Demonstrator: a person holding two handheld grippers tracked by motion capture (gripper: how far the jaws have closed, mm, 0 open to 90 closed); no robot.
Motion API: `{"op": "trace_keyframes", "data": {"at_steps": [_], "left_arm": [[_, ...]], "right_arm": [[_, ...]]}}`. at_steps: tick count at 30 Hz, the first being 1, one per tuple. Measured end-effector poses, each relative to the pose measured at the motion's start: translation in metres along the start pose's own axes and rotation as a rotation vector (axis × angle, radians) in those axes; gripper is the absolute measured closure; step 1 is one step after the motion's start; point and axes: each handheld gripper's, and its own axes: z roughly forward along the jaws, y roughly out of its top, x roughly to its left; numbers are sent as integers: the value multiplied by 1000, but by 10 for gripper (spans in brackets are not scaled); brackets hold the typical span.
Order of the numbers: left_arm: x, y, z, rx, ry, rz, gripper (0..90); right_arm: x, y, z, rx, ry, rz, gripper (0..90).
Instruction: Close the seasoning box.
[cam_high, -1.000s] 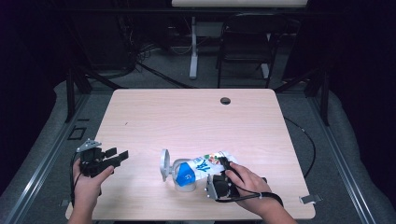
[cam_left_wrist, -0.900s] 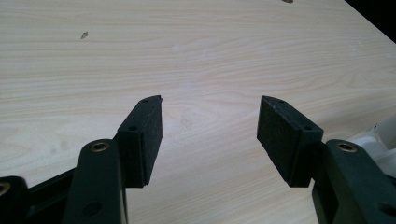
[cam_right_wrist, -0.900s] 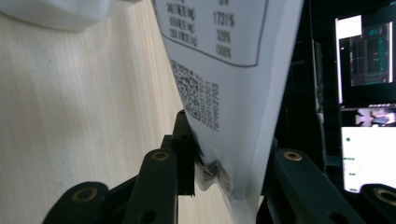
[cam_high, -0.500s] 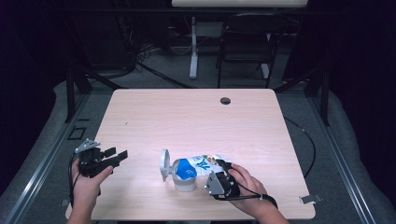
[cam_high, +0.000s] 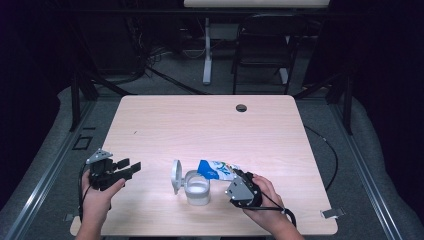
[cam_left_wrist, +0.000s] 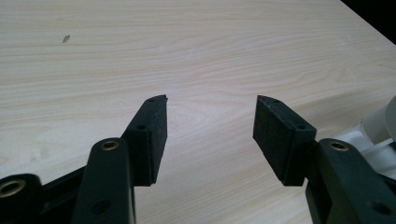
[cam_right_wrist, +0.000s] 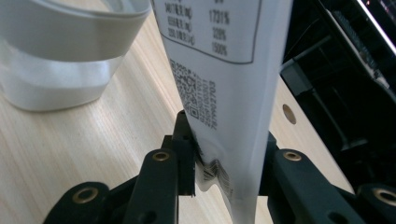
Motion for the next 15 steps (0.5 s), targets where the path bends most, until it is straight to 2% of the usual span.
{"op": "trace_keyframes", "data": {"at_steps": [1, 2, 3, 5, 10, 15], "left_arm": [[0, 0, 0, 0, 0, 0, 460], [0, 0, 0, 3, 0, 4, 462], [-1, 0, 0, 5, 0, 8, 462], [-2, 0, 0, 2, -3, 10, 462], [-2, 0, 1, 1, -1, 11, 462], [-2, 0, 0, 6, -10, 12, 476]], "right_arm": [[0, 0, 0, 0, 0, 0, 706], [-3, -2, 1, -5, 4, 43, 706], [-3, -2, 1, -5, 4, 43, 706], [-6, -5, 3, -12, 10, 91, 707], [-11, -9, 8, -31, 18, 178, 708], [-13, -11, 8, -40, 29, 216, 708]]}}
